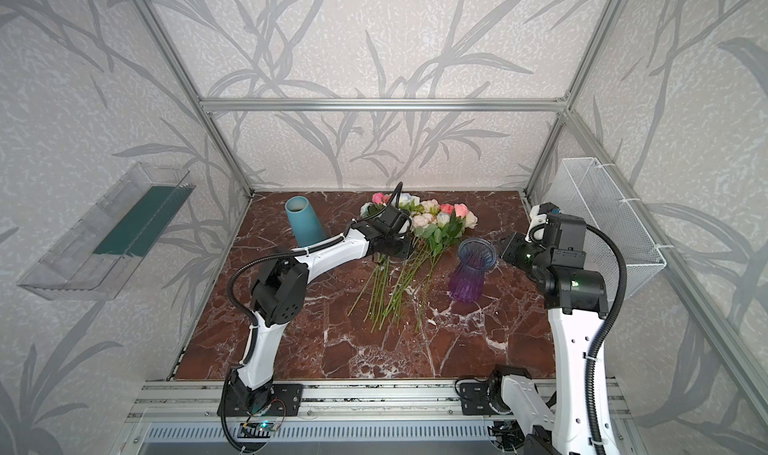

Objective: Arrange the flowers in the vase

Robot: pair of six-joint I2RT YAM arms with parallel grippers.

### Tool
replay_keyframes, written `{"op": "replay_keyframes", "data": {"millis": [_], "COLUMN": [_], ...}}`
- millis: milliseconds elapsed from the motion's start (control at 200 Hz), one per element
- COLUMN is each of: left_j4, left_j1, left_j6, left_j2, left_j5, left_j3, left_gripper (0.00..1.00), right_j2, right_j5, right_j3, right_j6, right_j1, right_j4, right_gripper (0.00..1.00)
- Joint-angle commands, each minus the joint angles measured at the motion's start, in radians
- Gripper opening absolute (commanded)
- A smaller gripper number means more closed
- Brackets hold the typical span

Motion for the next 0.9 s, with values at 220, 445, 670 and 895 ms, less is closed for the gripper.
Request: {"op": "replay_keyframes", "data": {"millis": [220, 445, 670, 895], "left_j4": [-0.094, -0.104, -0.097, -0.082], "left_j1": [0.049, 0.054, 0.055, 0.056], "left_j6": [0.018, 0.023, 0.001, -0.044], "left_j2": [0.129, 0.169, 0.127, 0.038], "left_j5": [0.026, 0.055, 0.011, -0.019], "left_j3": [0.185, 0.222, 0.185, 0.135], "left_gripper": [0.29, 0.24, 0.26, 0.33], "right_j2": [-0.045, -0.049, -0.053, -0.062], "right_j5": [-0.067, -0.074, -0.065, -0.056], "right_j3": [-0.095, -0.111, -0.117, -0.128], "right_j6": [0.017, 0.018, 0.013, 0.013], "right_j1": [0.011, 0.014, 0.019, 0.02], "right_j4": [0.07, 0.083, 0.087, 0.092], "right_gripper": [0.25, 0.25, 0.25, 0.25]}}
